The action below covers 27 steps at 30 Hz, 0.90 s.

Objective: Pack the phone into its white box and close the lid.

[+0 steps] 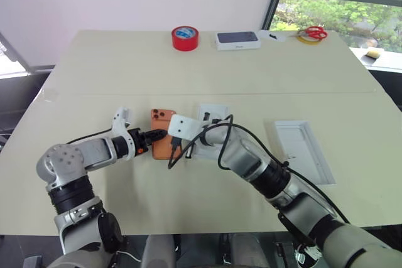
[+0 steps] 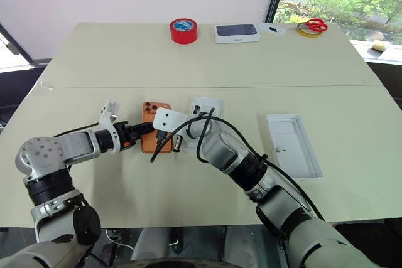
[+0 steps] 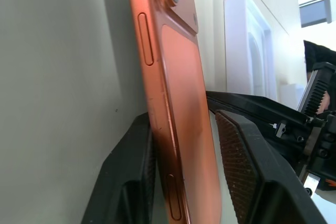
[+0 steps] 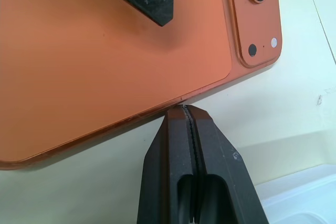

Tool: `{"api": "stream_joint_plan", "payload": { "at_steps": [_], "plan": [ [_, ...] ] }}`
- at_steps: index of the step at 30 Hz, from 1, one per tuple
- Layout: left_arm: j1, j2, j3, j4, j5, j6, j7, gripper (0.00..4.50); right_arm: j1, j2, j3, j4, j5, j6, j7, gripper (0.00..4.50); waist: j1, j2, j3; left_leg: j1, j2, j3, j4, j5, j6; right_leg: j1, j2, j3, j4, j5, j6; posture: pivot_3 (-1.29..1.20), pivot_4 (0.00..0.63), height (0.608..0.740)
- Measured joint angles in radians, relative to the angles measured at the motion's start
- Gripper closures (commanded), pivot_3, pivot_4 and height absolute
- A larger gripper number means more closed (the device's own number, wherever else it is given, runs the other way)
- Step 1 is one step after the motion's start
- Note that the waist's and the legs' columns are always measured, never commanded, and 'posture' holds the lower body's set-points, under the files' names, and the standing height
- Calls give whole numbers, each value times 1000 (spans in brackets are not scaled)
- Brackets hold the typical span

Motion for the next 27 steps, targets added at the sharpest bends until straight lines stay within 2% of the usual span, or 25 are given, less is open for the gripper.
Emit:
{"api": "stream_joint_plan", "payload": {
  "at_steps": [2,5,9,13,17,22,27],
  "plan": [
    [0,-5,17,11,-21,0,12,3334,0,-6,-1,-5,0,3,1,4500,0,0,0,-1,0,0,0,0,0,0,0,0,0,0,0,0,150,730],
    [3,-21,39,11,-77,0,12,4493,3,-19,-6,-22,1,7,3,4500,1,-1,0,-2,0,0,0,0,0,-1,0,0,0,0,0,0,150,730],
    [1,-23,36,5,-108,0,44,4493,45,-38,-75,-100,27,-27,-7,4500,1,-1,1,-3,0,0,0,0,0,-2,0,0,0,0,0,0,150,730],
    [-42,-71,84,37,-136,0,113,4493,106,-73,-226,-280,123,-72,11,4500,9,-3,2,-6,0,-2,1,0,0,-2,0,-1,-1,0,0,0,150,730],
    [-98,-130,103,46,-201,0,178,4493,236,-211,-411,-450,270,-28,111,4500,27,-4,3,-7,-1,-2,2,-2,4,-1,0,-2,-4,0,0,0,150,730],
    [-125,-232,81,50,-256,0,259,4493,388,-310,-637,-574,456,43,184,4500,29,-5,3,-7,-1,-2,1,-2,5,-2,0,-2,-4,0,0,0,150,730],
    [-164,-287,10,85,-229,-9,292,4493,583,-430,-791,-626,528,51,194,4500,30,-6,4,-7,-1,-2,1,-3,5,-2,0,-2,-4,0,0,0,150,730]
  ]
}}
